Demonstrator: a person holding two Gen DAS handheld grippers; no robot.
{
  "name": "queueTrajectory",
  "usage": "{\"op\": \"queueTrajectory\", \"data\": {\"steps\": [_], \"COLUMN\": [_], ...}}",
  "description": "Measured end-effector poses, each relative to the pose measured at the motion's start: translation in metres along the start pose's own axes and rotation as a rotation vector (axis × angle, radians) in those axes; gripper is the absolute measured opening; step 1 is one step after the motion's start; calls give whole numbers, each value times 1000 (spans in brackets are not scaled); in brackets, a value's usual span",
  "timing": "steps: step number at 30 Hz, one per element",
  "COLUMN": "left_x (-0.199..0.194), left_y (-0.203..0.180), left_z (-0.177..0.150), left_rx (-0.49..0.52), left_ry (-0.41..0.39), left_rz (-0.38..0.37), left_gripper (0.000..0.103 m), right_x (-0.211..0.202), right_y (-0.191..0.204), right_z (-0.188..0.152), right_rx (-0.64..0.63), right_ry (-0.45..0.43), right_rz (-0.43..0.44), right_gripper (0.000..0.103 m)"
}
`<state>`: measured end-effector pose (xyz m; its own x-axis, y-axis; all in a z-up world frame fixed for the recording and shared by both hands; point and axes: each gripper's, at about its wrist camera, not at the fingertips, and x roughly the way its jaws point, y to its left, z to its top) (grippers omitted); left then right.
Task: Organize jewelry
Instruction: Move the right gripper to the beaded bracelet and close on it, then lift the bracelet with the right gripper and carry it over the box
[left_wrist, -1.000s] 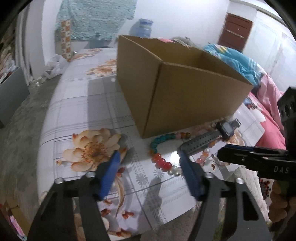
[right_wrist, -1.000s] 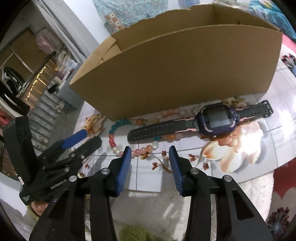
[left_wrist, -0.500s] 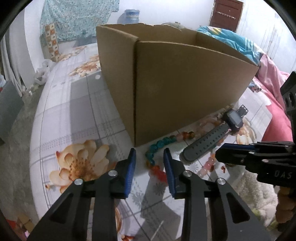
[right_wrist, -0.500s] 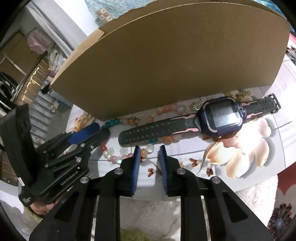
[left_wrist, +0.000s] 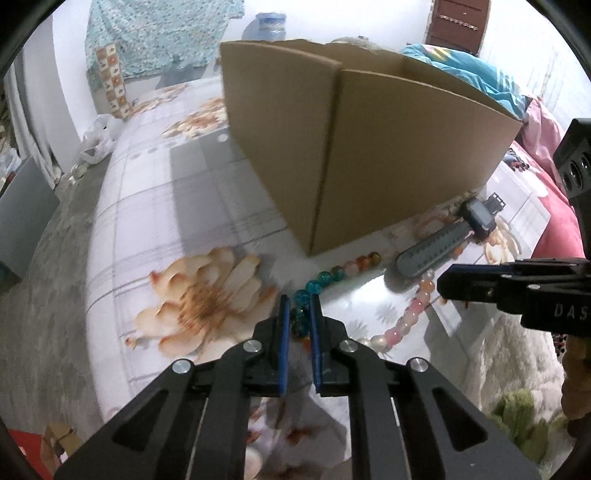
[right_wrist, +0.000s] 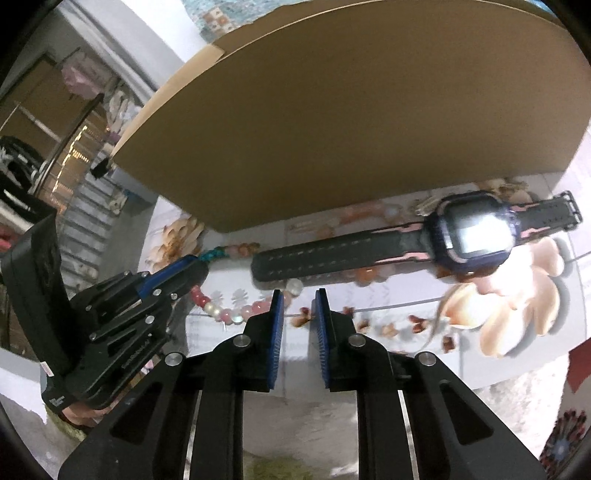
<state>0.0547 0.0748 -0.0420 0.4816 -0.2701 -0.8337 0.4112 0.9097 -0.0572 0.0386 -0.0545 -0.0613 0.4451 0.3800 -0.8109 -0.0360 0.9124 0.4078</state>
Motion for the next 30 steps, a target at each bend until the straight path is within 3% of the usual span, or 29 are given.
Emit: {"op": "queueTrajectory", "data": {"steps": [6, 10, 19, 24, 26, 30], "left_x": [-9, -14, -21, -21, -20, -22], "left_y": [13, 20, 30, 30, 28, 22], "left_z": [-10, -16, -24, -26, -25, -24], "left_rx": [-38, -58, -103, -102, -102, -104], "left_ry": [13, 16, 15, 9, 2, -14], "left_rz": [-9, 3, -2, 7, 10, -1], "left_gripper": [9, 9, 10, 9, 10, 9], "right_x": [6, 5, 23, 29, 30, 29], "right_y": [11, 19, 49, 64, 69, 65], "right_z": [2, 4, 9, 10, 8, 8], "right_rx": [-12, -21, -104, -197, -245, -240], "right_ry": [27, 37, 36, 13, -4, -3], "right_rz": [38, 60, 44, -37, -99, -78], "right_gripper": [21, 30, 30, 23, 9, 7]}}
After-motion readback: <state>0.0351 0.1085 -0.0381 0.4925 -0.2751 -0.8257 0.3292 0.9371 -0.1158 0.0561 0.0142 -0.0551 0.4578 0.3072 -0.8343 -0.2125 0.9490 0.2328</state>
